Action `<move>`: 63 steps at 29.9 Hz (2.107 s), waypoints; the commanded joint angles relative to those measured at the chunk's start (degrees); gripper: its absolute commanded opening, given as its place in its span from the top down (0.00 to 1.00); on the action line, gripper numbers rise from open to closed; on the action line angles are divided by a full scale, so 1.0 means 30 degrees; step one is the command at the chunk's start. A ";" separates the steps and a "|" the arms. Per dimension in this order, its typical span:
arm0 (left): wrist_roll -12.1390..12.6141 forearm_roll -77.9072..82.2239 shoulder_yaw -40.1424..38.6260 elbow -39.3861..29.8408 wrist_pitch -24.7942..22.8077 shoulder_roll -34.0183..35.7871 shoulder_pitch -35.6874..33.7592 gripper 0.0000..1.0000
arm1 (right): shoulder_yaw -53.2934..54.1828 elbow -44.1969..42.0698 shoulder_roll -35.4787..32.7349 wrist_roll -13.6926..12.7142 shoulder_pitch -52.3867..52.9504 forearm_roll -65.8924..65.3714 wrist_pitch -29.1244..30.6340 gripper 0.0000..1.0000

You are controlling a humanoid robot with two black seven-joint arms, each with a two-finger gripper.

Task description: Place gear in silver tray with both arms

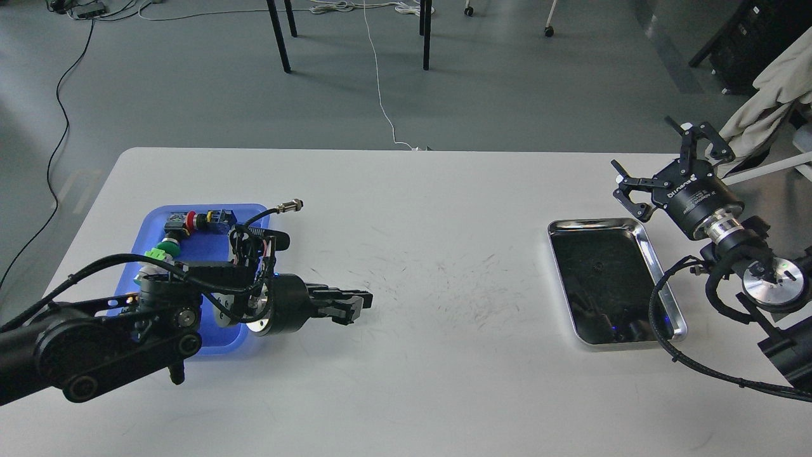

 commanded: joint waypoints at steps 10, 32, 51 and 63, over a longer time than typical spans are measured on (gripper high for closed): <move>0.1680 -0.0616 -0.0262 0.1665 -0.0035 -0.6427 -0.0205 0.89 | -0.0117 0.0005 0.0001 0.0001 0.0056 -0.0264 -0.0001 0.04; 0.2558 -0.4860 -0.0262 1.0194 -0.0329 -1.0886 -0.2899 0.89 | -0.0410 0.0064 -0.0380 0.0001 0.0086 -0.0293 -0.0001 0.04; 0.3381 -0.6768 -0.0262 0.9433 -0.0211 -1.0886 -0.2842 0.85 | -0.0410 0.0093 -0.0380 -0.0029 0.0202 -0.0293 -0.0001 0.04; 0.3088 -0.7383 -0.0233 0.9081 -0.0211 -1.0886 -0.2403 0.64 | -0.0410 0.0064 -0.0351 -0.0029 0.0202 -0.0293 -0.0001 0.04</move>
